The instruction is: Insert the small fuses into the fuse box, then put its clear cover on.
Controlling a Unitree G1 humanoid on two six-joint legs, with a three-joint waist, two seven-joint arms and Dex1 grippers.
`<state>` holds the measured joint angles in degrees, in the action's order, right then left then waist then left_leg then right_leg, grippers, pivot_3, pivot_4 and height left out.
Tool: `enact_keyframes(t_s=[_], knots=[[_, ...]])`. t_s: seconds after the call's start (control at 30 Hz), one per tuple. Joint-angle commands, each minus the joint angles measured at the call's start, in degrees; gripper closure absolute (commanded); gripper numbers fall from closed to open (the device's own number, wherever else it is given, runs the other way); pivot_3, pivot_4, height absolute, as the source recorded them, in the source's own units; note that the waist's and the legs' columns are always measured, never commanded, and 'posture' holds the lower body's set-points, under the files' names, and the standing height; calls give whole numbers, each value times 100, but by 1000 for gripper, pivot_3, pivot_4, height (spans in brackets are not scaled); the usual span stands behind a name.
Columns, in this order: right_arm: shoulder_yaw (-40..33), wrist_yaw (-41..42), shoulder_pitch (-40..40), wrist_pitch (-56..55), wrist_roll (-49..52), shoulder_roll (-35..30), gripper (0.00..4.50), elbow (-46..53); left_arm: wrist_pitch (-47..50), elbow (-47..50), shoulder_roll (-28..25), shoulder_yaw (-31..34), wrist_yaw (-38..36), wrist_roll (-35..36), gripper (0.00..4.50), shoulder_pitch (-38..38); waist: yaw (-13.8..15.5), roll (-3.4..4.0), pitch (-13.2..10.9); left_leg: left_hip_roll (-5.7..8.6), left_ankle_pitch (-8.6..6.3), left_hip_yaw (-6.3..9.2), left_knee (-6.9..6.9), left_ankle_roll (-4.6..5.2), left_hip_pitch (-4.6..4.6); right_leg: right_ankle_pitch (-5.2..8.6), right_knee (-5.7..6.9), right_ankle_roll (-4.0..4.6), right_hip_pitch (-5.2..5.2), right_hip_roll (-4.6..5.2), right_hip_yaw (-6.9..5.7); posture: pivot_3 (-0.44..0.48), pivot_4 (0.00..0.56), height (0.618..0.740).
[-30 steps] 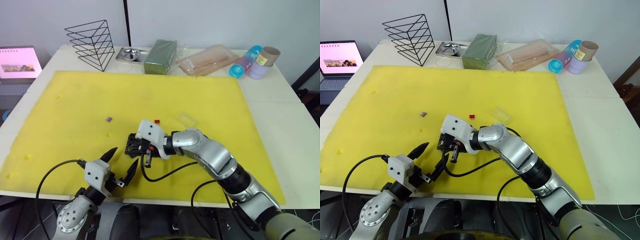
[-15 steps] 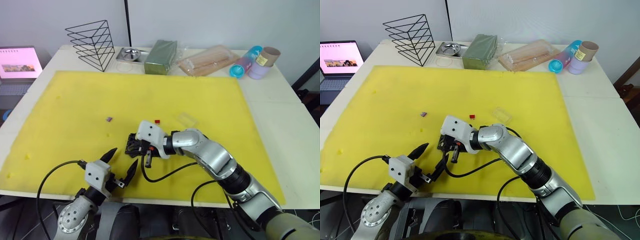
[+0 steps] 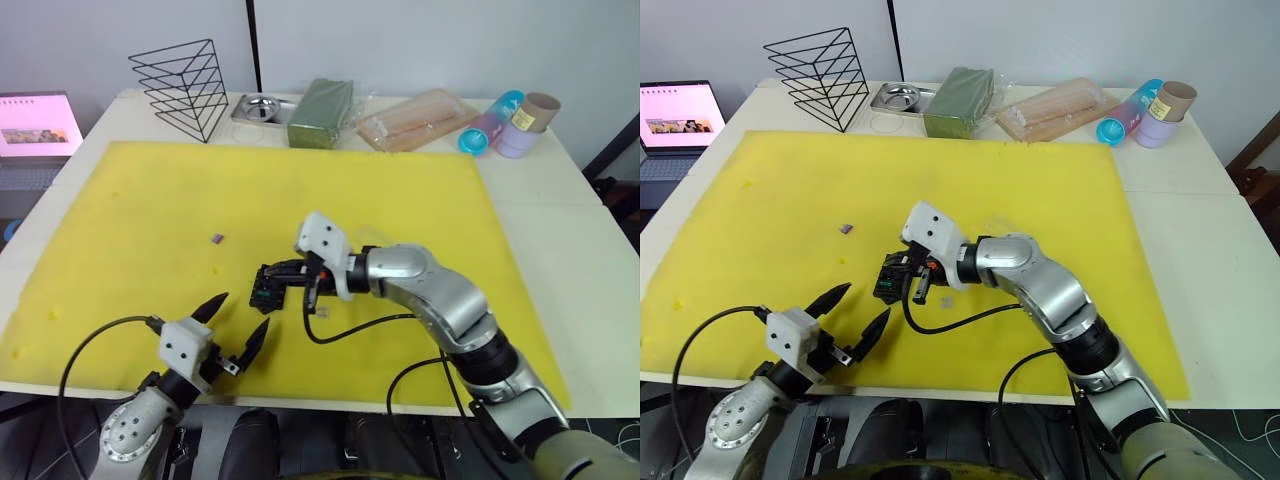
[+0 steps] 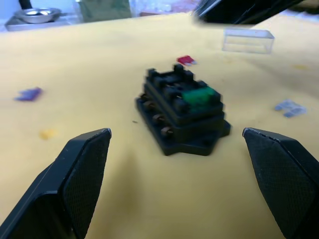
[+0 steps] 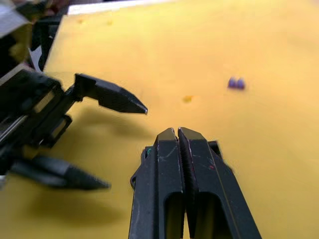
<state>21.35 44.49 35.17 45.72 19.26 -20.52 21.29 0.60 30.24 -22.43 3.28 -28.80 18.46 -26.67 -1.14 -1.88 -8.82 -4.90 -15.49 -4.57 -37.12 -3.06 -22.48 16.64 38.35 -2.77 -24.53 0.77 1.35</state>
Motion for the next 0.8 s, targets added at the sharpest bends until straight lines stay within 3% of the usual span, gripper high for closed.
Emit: enact_keyframes(t_s=[0.03,0.17,0.37,0.5,0.67,0.8], knots=[[-328,229,5,-275,126,-305,4449,328,441,596,-301,362,-196,621,0,-18,-1,1,-1,0,0,0,0,0,0,0,0,0,0,0,0,0,150,740],[-790,731,-159,-1104,39,-1016,3608,75,1335,753,-978,1315,-305,1587,0,161,20,-1,-2,0,0,0,-1,0,0,0,-2,1,1,0,-2,0,150,740],[-1404,1141,-528,-2159,-103,-1748,1512,-631,1957,216,-1937,2367,-993,2307,0,574,17,1,-8,1,0,-12,-1,0,2,2,-6,3,4,-2,-6,0,150,740],[-2367,956,-1297,-2979,-270,-2174,138,-1409,1695,-1367,-2507,2969,-1459,2018,0,1336,68,-7,-10,1,0,-18,0,0,3,1,-8,1,4,-6,-2,0,150,740],[-2979,699,-1848,-3767,-367,-2225,20,-2124,1027,-3070,-2760,3044,-1920,1398,0,1947,0,0,-14,2,0,-35,0,0,4,2,-14,4,4,-5,-1,0,150,740],[-3156,652,-2029,-4010,-371,-2224,20,-2403,769,-3767,-2900,3025,-2270,1163,0,2186,-41,0,-14,-3,0,-43,3,0,7,0,-14,-1,1,-6,5,0,150,740]])
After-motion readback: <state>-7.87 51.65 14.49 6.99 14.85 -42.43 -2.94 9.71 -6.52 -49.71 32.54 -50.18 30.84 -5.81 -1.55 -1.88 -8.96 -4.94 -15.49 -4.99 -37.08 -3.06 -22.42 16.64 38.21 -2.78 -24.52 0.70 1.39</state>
